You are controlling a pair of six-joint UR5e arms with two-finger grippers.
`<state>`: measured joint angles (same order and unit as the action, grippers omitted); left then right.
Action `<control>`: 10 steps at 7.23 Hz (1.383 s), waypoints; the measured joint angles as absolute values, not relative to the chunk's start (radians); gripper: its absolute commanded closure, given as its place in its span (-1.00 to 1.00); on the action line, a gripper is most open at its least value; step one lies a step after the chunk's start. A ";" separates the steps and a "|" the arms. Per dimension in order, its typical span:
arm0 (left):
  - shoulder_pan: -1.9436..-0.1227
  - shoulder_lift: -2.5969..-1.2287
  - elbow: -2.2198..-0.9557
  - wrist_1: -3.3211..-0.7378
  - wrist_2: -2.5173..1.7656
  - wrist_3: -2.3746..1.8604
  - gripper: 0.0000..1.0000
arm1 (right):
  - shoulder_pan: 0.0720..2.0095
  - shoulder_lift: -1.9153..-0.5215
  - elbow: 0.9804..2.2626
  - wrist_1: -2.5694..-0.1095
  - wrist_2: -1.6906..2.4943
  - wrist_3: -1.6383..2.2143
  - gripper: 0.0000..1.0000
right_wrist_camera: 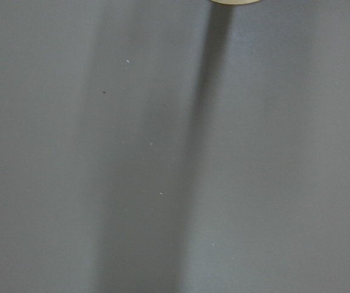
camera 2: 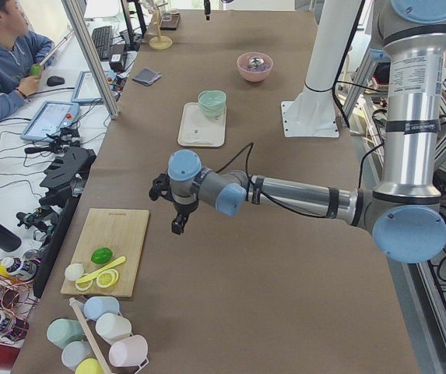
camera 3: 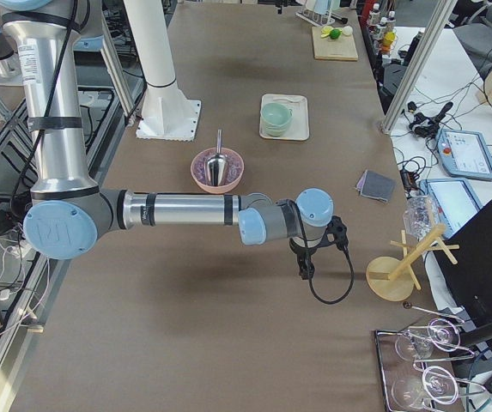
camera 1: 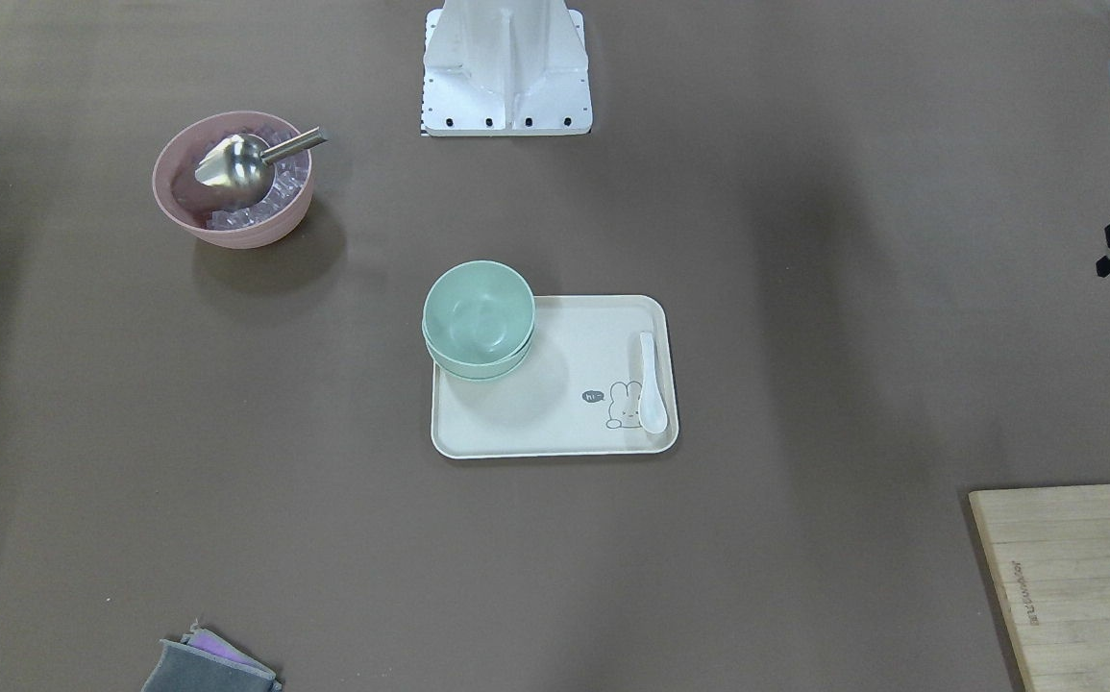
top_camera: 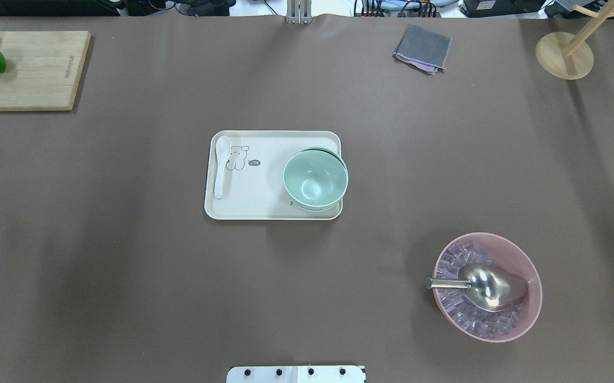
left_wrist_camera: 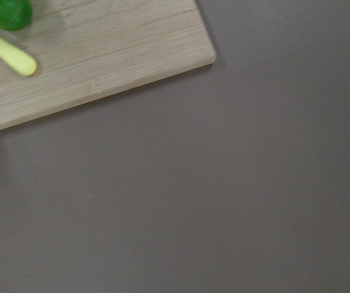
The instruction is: Stack green bowls together
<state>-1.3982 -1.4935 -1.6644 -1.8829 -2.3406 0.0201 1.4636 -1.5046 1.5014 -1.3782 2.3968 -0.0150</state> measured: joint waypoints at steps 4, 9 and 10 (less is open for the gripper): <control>-1.441 -1.436 -1.646 -1.883 -2.331 0.063 -0.97 | 1.486 -1.530 1.478 -1.375 2.393 -0.070 -1.00; -1.441 -1.434 -1.663 -1.883 -2.330 -0.023 -0.97 | 1.486 -1.550 1.487 -1.363 2.384 -0.071 -1.00; -1.440 -1.435 -1.661 -1.883 -2.326 -0.023 -0.97 | 1.486 -1.551 1.486 -1.362 2.368 -0.071 -1.00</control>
